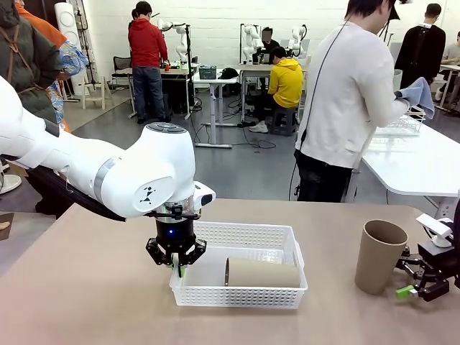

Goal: Clean and organize the cups into the basket.
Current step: Pick up the Reusable plastic cup from the right side of the table and stack it inside the Organizing basket in the center of the table.

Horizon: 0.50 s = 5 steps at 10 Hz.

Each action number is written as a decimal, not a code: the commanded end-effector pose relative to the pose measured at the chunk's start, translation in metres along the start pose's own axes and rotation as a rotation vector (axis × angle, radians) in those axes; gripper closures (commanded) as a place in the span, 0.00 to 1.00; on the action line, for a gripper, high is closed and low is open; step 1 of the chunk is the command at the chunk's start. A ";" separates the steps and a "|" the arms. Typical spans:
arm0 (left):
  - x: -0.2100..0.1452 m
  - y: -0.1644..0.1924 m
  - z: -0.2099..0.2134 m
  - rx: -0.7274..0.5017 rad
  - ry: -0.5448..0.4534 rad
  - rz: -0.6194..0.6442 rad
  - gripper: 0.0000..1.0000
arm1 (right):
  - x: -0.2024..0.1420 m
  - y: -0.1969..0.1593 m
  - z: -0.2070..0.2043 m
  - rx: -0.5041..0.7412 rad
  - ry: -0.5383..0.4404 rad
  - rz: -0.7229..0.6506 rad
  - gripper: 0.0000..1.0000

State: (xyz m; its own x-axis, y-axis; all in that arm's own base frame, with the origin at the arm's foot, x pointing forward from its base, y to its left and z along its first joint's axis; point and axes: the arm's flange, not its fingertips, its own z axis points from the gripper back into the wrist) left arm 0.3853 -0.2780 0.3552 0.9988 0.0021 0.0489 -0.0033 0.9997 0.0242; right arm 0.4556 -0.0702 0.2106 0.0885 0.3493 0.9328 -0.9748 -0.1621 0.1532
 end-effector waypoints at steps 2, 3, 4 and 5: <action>-0.001 -0.002 0.001 0.002 -0.005 0.002 1.00 | 0.014 -0.005 -0.015 0.005 0.006 -0.004 0.00; -0.001 -0.002 0.001 0.002 -0.005 0.002 1.00 | 0.015 -0.009 -0.017 0.008 0.001 -0.011 0.00; -0.001 -0.002 0.001 0.002 -0.005 0.002 1.00 | 0.017 -0.014 -0.020 0.009 -0.003 -0.015 0.00; -0.001 -0.002 0.001 0.002 -0.005 0.002 1.00 | 0.019 -0.018 -0.024 0.012 -0.008 -0.018 0.00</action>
State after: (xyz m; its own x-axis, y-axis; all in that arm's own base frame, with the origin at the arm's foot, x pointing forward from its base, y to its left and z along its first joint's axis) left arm 0.3853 -0.2780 0.3552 0.9988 0.0021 0.0489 -0.0033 0.9997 0.0242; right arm 0.4637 -0.0472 0.2154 0.0859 0.3440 0.9350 -0.9689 -0.1899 0.1589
